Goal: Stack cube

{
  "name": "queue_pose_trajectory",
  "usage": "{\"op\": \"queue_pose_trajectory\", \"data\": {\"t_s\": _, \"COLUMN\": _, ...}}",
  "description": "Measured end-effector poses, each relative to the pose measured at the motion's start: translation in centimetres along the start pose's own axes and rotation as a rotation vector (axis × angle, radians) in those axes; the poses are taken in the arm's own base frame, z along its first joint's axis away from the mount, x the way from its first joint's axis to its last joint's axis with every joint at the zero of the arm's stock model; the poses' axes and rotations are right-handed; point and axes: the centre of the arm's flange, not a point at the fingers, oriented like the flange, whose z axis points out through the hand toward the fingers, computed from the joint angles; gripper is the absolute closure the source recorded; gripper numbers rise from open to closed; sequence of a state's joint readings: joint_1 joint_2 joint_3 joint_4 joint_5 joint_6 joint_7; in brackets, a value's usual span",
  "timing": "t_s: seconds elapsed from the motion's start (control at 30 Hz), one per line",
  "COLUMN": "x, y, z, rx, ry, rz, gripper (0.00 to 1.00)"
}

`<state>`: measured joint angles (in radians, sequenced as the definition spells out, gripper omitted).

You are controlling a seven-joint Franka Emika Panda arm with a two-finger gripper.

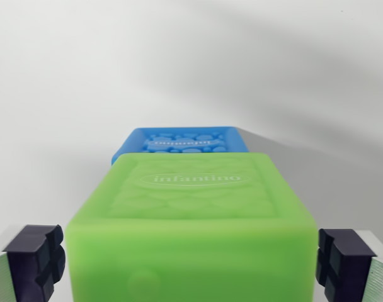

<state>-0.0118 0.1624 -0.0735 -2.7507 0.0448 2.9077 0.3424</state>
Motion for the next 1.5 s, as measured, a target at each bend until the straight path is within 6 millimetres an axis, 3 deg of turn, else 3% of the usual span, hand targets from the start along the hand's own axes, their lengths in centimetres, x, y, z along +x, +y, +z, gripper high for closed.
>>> {"op": "queue_pose_trajectory", "data": {"t_s": 0.37, "x": 0.0, "y": 0.0, "z": -0.2, "rx": 0.001, "ry": 0.000, "rz": 0.001, "gripper": 0.00}}
{"op": "queue_pose_trajectory", "data": {"t_s": 0.77, "x": 0.1, "y": 0.0, "z": -2.5, "rx": 0.003, "ry": 0.002, "rz": -0.001, "gripper": 0.00}}
{"op": "queue_pose_trajectory", "data": {"t_s": 1.5, "x": -0.1, "y": 0.0, "z": -10.2, "rx": 0.006, "ry": 0.004, "rz": -0.002, "gripper": 0.00}}
